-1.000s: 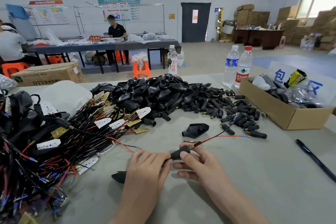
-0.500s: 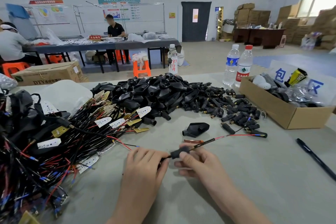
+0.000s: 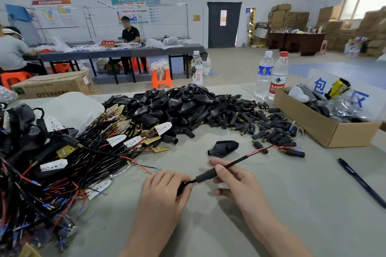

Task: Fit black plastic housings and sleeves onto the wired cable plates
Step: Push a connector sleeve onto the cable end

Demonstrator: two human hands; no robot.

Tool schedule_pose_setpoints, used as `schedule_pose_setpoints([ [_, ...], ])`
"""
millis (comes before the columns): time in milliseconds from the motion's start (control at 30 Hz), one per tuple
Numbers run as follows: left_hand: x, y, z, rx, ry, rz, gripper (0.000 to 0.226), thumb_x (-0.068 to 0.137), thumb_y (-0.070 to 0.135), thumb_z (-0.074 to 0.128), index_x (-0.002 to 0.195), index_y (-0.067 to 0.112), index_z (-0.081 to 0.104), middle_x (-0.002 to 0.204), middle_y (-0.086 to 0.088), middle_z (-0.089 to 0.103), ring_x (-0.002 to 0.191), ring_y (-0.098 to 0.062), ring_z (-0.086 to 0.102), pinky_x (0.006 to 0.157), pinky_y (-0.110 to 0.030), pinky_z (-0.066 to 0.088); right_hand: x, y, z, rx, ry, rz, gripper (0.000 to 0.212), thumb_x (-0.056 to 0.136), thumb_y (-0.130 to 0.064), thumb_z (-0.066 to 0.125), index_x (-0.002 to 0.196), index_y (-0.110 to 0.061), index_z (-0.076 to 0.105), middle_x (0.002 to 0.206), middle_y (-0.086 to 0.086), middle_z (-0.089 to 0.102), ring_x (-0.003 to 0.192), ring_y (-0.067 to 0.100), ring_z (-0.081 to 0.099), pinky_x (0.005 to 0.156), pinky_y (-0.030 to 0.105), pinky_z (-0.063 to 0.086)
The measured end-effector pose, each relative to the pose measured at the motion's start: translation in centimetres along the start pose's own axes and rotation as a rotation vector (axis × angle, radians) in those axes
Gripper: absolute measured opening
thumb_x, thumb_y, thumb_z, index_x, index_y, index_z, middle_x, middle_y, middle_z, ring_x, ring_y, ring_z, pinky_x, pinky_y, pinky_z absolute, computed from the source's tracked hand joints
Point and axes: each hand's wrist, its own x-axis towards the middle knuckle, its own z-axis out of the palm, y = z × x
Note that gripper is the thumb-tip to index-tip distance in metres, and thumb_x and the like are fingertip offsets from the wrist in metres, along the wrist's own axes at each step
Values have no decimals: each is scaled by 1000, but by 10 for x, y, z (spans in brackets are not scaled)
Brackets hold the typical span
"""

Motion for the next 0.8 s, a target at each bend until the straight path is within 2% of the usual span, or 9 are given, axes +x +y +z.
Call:
schedule_pose_setpoints([
  [167,-1,-1,-1,-16,-51,-35,22,90,42,49,87,28,66,84,18,61,83,-12,59,80,-30,41,1,-1,-2,-9,31,6,19,98,-18,58,104,-9,74,101,11,75,81,19,73,60,23,55],
  [300,-1,-2,-2,-13,-75,-61,23,90,44,48,88,30,66,84,19,60,85,-11,59,80,-29,41,2,1,1,-64,90,-33,18,98,-17,58,98,-10,75,92,4,77,77,12,72,59,21,55],
  [400,-3,-1,1,-16,-84,-67,25,89,46,50,95,29,67,88,20,62,90,-10,61,82,-30,43,2,0,0,-94,112,-91,17,97,-15,60,93,-13,76,88,0,76,70,5,66,60,22,55],
  [600,-3,-1,6,18,-74,-23,25,90,47,52,98,31,70,87,17,64,86,-14,63,78,-34,46,-1,2,3,-130,67,-91,16,97,-21,60,97,-16,75,78,1,74,74,13,71,56,22,53],
  [700,-3,-3,6,34,-62,-37,27,92,47,49,98,31,70,86,16,63,85,-13,62,80,-30,41,0,-1,0,-117,143,-113,18,99,-23,56,94,-15,71,82,0,76,73,16,72,53,22,53],
  [800,-3,-3,2,17,-63,-82,27,91,47,48,98,31,69,87,18,64,85,-8,59,80,-24,38,5,-8,-9,-30,266,-116,18,101,-23,54,94,-13,66,78,0,75,68,16,73,51,23,55],
])
